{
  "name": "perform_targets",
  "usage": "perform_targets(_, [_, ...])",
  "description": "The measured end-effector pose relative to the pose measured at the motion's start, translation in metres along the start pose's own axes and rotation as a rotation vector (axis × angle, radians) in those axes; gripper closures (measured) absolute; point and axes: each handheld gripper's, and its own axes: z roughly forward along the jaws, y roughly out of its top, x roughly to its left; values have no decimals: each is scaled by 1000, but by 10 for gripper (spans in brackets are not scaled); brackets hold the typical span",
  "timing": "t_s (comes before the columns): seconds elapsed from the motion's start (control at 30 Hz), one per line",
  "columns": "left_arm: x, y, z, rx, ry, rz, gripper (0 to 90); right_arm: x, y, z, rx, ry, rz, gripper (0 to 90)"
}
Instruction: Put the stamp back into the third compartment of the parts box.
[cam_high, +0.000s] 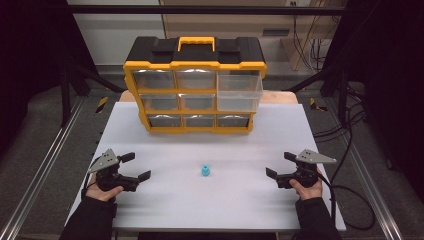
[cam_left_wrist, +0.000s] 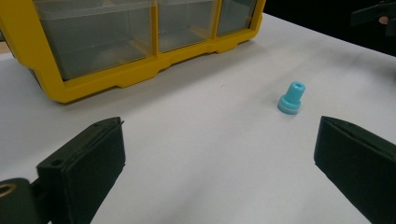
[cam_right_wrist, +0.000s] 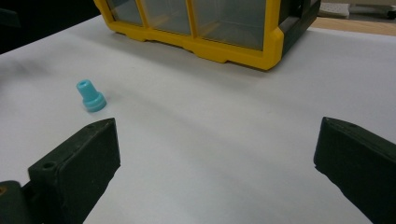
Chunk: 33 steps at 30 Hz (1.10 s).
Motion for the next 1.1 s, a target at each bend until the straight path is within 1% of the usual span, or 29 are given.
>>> perform_targets(0.17, [-1,1,0,-1,-1,4,17,1,1,-1,-6,12,0,8])
perform_targets(0.6, [-1,-1,0,13,1,5,18,5,3,0,-11,15,-2,11])
perform_targets(0.7, [-1,-1,0,13,2,4,18,8,5,1,-8,19,-9,11])
perform_targets(0.83, [0,-1,1,16,2,3,18,13,8,3,-8,36,-26,10])
perform_targets(0.93, [-1,-1,1,19,3,5,18,17,9,5,-7,51,-22,10])
perform_targets(1.1, [0,-1,1,20,6,2,18,22,10,10,12,56,-38,10])
